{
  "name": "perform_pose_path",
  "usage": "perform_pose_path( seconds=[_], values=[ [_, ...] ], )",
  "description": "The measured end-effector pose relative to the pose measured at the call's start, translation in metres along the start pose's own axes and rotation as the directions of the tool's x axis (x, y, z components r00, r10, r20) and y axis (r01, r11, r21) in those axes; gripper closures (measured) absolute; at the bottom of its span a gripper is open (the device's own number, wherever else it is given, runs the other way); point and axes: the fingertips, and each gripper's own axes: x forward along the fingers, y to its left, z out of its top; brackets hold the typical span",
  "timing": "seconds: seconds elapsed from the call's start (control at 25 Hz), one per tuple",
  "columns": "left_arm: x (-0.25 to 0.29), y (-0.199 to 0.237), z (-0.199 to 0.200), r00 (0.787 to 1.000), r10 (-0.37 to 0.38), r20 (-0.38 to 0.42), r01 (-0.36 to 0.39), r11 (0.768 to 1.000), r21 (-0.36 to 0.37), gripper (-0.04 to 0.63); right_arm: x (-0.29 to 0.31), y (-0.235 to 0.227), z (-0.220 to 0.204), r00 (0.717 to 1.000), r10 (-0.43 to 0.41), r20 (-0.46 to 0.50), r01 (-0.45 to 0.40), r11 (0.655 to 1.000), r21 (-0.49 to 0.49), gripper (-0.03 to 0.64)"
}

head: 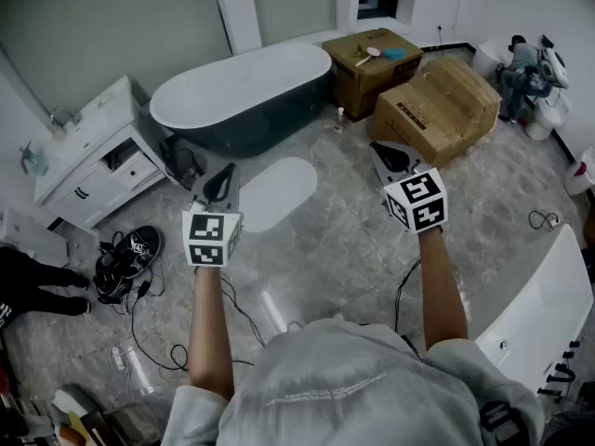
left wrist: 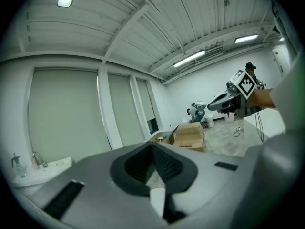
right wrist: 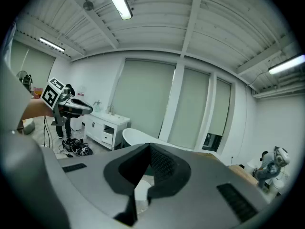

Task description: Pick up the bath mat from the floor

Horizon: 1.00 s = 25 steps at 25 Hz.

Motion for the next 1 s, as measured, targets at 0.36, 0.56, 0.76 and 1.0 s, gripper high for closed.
perform_pose_path(
  seconds=[0.36,0.56,0.76,1.0],
  values=[
    [0.02,-0.015,0.006,1.0,0.006,-0.008,-0.006,1.0,0.011,0.577,0.0,-0.028,-0.006,0.998,0.046,0.045,-0.047,0.999,0.008,0.603],
    [0.029,-0.027,0.007,1.0,0.02,-0.02,-0.02,1.0,0.007,0.577,0.0,-0.047,-0.017,0.995,0.086,0.055,-0.089,0.995,0.035,0.603],
    [0.034,-0.026,0.006,0.998,0.05,-0.029,-0.05,0.999,-0.003,0.577,0.01,-0.058,-0.019,0.987,0.139,0.083,-0.143,0.989,0.047,0.603],
    [0.067,-0.014,0.001,0.998,0.048,-0.042,-0.049,0.999,-0.016,0.577,0.046,-0.067,-0.022,0.988,0.129,0.085,-0.133,0.99,0.044,0.603]
  ],
)
